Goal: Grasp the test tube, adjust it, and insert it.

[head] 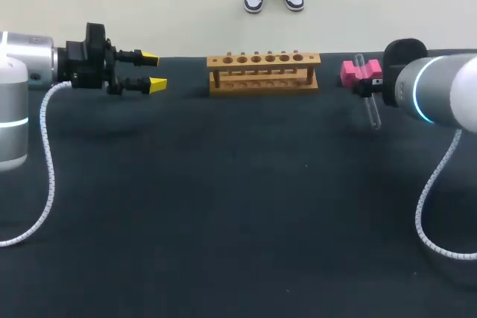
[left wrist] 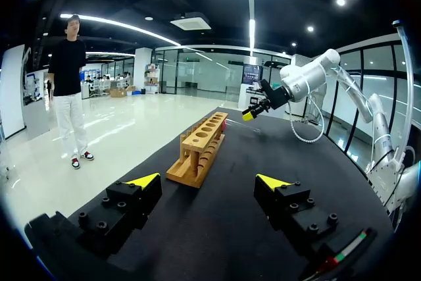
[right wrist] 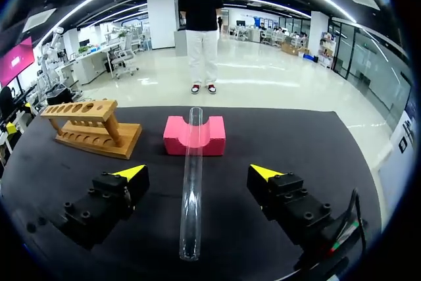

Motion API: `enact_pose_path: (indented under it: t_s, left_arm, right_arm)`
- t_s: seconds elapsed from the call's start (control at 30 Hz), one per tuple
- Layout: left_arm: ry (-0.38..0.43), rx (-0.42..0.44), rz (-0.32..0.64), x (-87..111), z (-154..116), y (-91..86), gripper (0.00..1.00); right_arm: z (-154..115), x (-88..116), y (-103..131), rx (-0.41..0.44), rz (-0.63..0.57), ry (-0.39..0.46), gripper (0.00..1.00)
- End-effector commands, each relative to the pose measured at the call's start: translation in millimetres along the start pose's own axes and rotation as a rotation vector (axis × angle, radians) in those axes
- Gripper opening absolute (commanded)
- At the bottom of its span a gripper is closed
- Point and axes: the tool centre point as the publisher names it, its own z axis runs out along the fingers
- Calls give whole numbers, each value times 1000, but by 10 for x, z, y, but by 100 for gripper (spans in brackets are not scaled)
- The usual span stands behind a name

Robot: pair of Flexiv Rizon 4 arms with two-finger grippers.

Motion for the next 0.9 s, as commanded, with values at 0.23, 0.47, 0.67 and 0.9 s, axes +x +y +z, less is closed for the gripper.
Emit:
enact_pose_path:
  t_s: [0.23,0.47,0.67,0.9]
  left_arm:
    - [-3,3,2,10,7,18,100]
    - [-3,3,2,10,7,18,100]
    - [-3,3,2,10,7,18,100]
    - [-3,3,2,10,7,18,100]
  right_arm:
    - [7,37,84,-44,38,-621,100]
    - [-8,86,233,-85,51,-548,100]
    - [45,140,276,-91,56,-528,100]
    - [179,150,201,-83,71,-538,100]
